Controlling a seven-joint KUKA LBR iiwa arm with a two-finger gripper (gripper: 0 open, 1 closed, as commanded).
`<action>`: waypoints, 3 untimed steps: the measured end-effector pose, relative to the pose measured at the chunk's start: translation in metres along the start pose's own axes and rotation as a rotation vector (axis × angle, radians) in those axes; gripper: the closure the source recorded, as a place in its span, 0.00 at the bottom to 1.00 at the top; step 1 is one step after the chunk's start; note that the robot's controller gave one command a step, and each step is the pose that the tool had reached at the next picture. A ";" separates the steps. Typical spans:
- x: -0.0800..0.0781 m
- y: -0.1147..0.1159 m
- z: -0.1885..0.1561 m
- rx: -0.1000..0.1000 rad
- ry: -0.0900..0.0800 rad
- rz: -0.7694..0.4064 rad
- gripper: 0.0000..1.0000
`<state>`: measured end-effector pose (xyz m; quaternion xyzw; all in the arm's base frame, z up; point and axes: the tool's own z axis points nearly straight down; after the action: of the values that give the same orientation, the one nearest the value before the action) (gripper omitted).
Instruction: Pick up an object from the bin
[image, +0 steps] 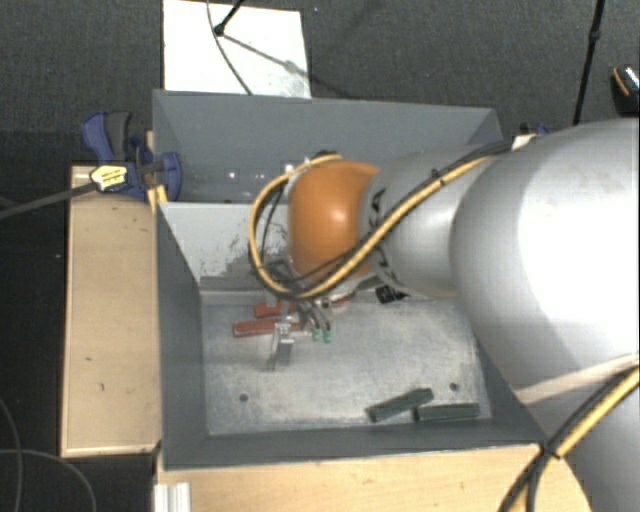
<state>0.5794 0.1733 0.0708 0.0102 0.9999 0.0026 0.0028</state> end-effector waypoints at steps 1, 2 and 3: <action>-0.001 -0.005 -0.002 0.002 -0.001 0.010 1.00; 0.001 0.009 -0.145 0.001 -0.006 -0.029 1.00; 0.003 0.008 -0.140 0.004 0.003 -0.028 0.00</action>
Offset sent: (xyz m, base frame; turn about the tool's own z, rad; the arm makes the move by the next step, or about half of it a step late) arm 0.0000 0.0000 0.0000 0.0000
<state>0.5763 0.1806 0.2108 -0.0039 1.0000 0.0005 0.0014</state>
